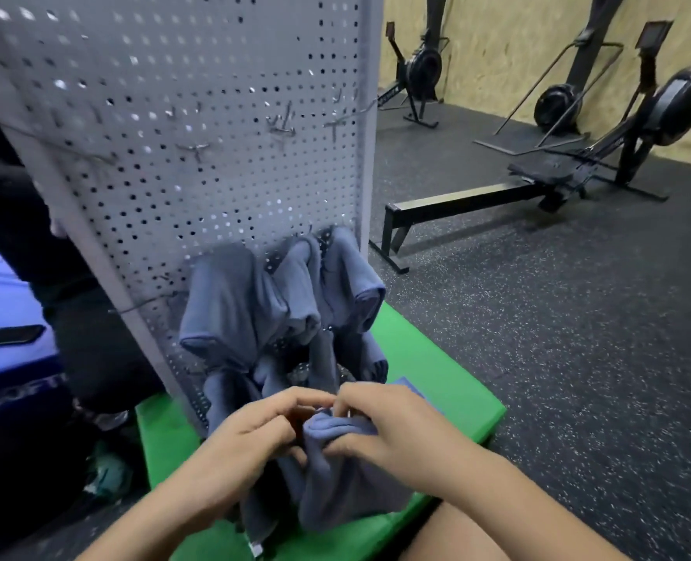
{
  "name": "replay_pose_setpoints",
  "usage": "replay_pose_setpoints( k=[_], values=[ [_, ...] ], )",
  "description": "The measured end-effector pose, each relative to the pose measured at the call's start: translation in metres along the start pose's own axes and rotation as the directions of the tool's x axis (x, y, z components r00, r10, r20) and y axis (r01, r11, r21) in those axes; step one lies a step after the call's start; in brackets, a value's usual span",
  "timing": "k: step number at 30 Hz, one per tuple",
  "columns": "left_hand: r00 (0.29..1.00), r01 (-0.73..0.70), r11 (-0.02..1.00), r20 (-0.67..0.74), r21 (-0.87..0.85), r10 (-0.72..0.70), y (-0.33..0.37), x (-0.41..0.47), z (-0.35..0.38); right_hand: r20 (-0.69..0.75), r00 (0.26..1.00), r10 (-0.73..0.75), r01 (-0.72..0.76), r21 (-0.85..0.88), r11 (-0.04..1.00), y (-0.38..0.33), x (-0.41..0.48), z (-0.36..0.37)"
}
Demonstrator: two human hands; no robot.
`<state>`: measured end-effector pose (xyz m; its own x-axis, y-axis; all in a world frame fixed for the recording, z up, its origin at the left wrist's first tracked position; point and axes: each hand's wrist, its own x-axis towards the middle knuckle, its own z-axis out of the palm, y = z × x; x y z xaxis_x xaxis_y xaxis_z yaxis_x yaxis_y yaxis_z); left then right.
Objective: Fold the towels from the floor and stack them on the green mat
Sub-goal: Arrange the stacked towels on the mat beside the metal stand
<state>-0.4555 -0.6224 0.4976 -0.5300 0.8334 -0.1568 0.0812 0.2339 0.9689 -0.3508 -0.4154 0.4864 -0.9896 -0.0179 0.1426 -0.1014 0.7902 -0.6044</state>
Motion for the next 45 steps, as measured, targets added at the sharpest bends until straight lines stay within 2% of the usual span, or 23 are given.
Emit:
replay_pose_setpoints(
  k=[6, 9, 11, 13, 15, 19, 22, 24, 26, 27, 30, 33, 35, 37, 39, 42, 45],
  values=[
    [0.982, -0.087, 0.962, -0.14, 0.26, 0.127, 0.001, -0.043, -0.048, 0.017, 0.991, -0.136, 0.136, 0.043, 0.99, -0.052, 0.048, -0.002],
    [0.901, -0.129, 0.882, -0.317, 0.453, 0.295, 0.001, -0.057, -0.071, 0.031, 0.99, -0.137, 0.135, 0.066, 0.989, -0.071, 0.067, -0.005],
    [0.85, -0.124, 0.835, -0.377, 0.536, 0.368, 0.005, -0.064, -0.087, 0.036, 0.992, -0.122, 0.118, 0.085, 0.989, -0.081, 0.08, -0.008],
    [0.812, -0.133, 0.841, -0.429, 0.525, 0.396, 0.012, -0.068, -0.104, 0.014, 0.992, -0.126, 0.124, 0.106, 0.987, -0.093, 0.094, -0.01],
    [0.767, -0.113, 0.887, -0.529, 0.447, 0.364, 0.018, -0.067, -0.123, -0.044, 0.989, -0.142, 0.147, 0.147, 0.978, -0.104, 0.113, -0.01],
    [0.59, -0.114, 0.926, -0.726, 0.359, 0.354, 0.027, -0.054, -0.165, -0.182, 0.976, -0.117, 0.142, 0.13, 0.981, -0.131, 0.159, -0.006],
    [0.476, -0.117, 0.94, -0.813, 0.32, 0.336, 0.027, -0.037, -0.191, -0.233, 0.962, -0.14, 0.137, -0.029, 0.99, -0.149, 0.19, -0.001],
    [0.444, -0.044, 0.946, -0.842, 0.321, 0.306, 0.02, -0.025, -0.205, -0.235, 0.959, -0.156, 0.088, -0.279, 0.956, -0.151, 0.203, 0.008],
    [0.437, 0.04, 0.953, -0.863, 0.3, 0.253, 0.012, -0.017, -0.208, -0.262, 0.938, -0.228, 0.046, -0.555, 0.831, -0.149, 0.205, 0.018],
    [0.437, 0.065, 0.957, -0.87, 0.284, 0.229, 0.009, -0.015, -0.207, -0.275, 0.92, -0.281, 0.051, -0.626, 0.778, -0.145, 0.205, 0.025],
    [0.472, 0.099, 0.961, -0.862, 0.259, 0.184, -0.001, -0.014, -0.2, -0.207, 0.885, -0.416, 0.171, -0.687, 0.707, -0.134, 0.199, 0.042],
    [0.514, 0.139, 0.947, -0.838, 0.29, 0.181, -0.011, -0.017, -0.194, -0.131, 0.901, -0.414, 0.25, -0.622, 0.742, -0.133, 0.193, 0.055],
    [0.537, 0.105, 0.954, -0.823, 0.282, 0.185, -0.013, -0.019, -0.189, -0.111, 0.929, -0.352, 0.225, -0.585, 0.779, -0.135, 0.189, 0.065],
    [0.6, 0.034, 0.975, -0.784, 0.221, 0.157, -0.013, -0.021, -0.181, -0.082, 0.962, -0.259, 0.176, -0.539, 0.824, -0.137, 0.184, 0.071],
    [0.643, -0.003, 0.986, -0.755, 0.166, 0.129, -0.013, -0.022, -0.175, -0.062, 0.988, -0.141, 0.103, -0.416, 0.904, -0.14, 0.177, 0.075],
    [0.656, 0.001, 0.987, -0.745, 0.16, 0.12, -0.012, -0.023, -0.17, 0.052, 0.999, 0.011, -0.001, -0.181, 0.983, -0.139, 0.167, 0.081],
    [0.643, 0.001, 0.987, -0.756, 0.161, 0.123, -0.01, -0.025, -0.168, 0.085, 0.996, 0.005, 0.007, -0.141, 0.99, -0.131, 0.154, 0.076]
  ],
)
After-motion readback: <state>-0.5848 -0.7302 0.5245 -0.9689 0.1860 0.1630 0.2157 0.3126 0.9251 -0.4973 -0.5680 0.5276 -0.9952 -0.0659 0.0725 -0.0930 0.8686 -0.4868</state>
